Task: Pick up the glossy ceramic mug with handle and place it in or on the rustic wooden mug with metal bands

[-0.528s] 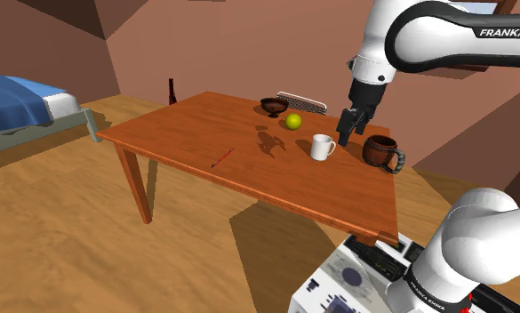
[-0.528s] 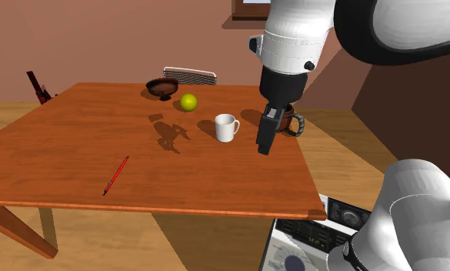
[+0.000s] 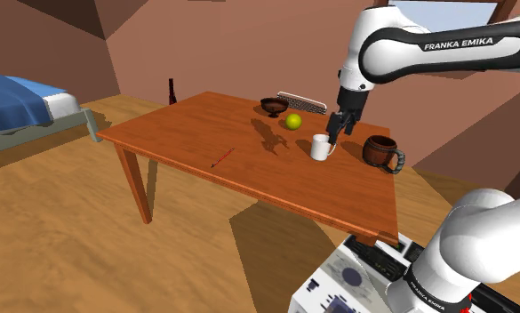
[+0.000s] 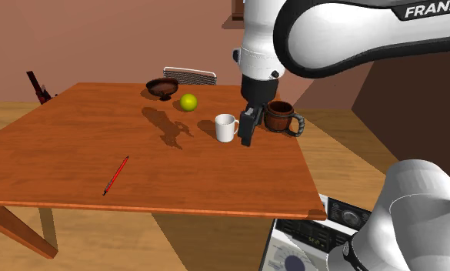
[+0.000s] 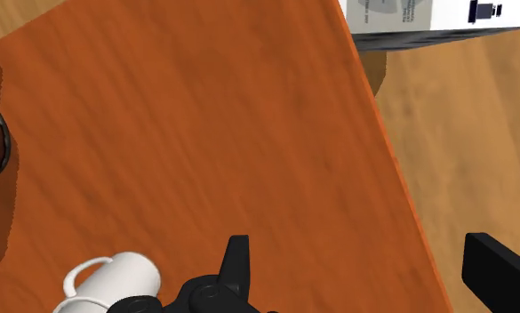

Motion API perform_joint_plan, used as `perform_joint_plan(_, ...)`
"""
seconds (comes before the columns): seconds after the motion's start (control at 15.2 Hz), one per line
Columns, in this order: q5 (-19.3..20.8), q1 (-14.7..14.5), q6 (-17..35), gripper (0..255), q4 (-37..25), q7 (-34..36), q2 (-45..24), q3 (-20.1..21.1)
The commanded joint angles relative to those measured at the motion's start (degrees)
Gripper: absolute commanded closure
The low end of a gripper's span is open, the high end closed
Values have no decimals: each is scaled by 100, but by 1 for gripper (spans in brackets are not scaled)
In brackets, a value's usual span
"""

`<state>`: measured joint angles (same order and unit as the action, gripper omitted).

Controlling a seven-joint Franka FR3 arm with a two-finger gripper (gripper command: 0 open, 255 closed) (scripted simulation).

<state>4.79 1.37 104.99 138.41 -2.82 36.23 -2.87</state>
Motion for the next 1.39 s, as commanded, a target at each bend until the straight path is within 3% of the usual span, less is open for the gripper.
perform_joint_plan(0.0,78,71,303,0,-39,-128,-322,-146)
perform_joint_plan(0.66,134,311,1503,0,-841,-774,-2258,-796)
perform_joint_plan(1.32,-391,604,2136,0,-2337,-1568,-4374,-1208)
